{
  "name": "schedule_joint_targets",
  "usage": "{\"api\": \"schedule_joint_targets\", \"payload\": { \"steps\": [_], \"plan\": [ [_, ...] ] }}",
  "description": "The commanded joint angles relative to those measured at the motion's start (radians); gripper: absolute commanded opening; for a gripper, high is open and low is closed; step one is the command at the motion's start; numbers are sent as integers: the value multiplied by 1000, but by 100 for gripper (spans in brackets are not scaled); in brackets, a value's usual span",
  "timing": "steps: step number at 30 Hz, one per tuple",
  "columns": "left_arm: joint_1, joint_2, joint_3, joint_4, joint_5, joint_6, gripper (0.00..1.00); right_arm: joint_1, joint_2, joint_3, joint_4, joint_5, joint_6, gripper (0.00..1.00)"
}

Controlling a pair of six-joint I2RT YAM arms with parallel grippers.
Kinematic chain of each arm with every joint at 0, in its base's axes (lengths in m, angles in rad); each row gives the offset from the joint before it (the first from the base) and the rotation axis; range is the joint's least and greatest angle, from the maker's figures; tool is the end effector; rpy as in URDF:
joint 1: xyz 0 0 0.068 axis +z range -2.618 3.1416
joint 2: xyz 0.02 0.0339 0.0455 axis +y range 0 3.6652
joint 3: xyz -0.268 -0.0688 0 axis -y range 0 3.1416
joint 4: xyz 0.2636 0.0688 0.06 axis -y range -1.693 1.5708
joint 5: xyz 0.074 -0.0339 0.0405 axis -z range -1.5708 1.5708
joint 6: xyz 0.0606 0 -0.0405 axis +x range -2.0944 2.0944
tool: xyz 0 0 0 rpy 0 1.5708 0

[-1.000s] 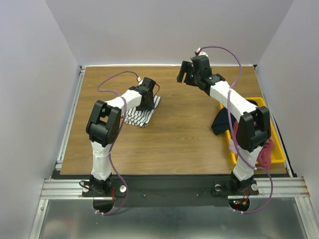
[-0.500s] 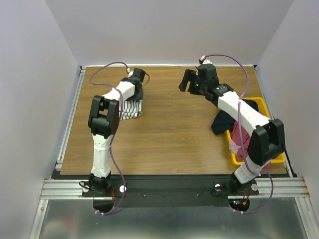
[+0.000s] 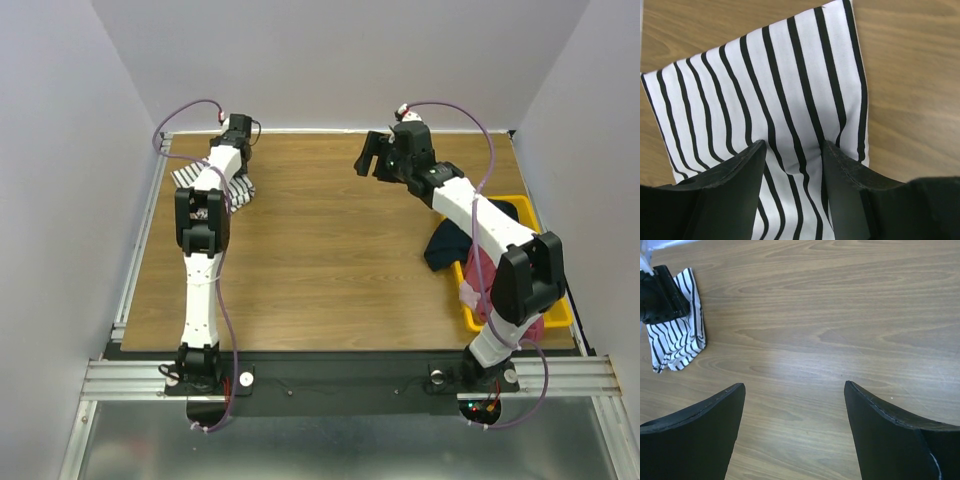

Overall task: Fold and stack the tank tops
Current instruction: Neatly place the folded tank top to the corner

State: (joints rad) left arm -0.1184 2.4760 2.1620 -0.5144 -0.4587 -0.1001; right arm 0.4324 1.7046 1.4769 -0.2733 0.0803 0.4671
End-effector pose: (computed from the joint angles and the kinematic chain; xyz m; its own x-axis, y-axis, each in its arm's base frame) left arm 0.5859 -0.0427 0.1601 -0.7089 -0.0059 -0.7053 -0.2635 0.9298 0.2571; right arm 0.4052 0.1816 0.3135 -0.5487 0.2411 -0.8005 -0.1195 0.9250 0.3606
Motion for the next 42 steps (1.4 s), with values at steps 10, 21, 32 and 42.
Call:
{"api": "schedule_joint_targets", "payload": {
  "steps": [10, 21, 32, 42],
  "plan": [
    [132, 135, 205, -36, -57, 195, 61, -6, 70, 112, 103, -50, 7, 86],
    [152, 39, 257, 130, 179, 103, 63, -6, 79, 131, 121, -114, 25, 86],
    [132, -322, -86, 178, 61, -186, 59, -6, -29, 43, 138, -125, 16, 86],
    [132, -505, -580, 307, 164, -401, 2, -6, -118, -64, 138, -122, 15, 87]
  ]
}}
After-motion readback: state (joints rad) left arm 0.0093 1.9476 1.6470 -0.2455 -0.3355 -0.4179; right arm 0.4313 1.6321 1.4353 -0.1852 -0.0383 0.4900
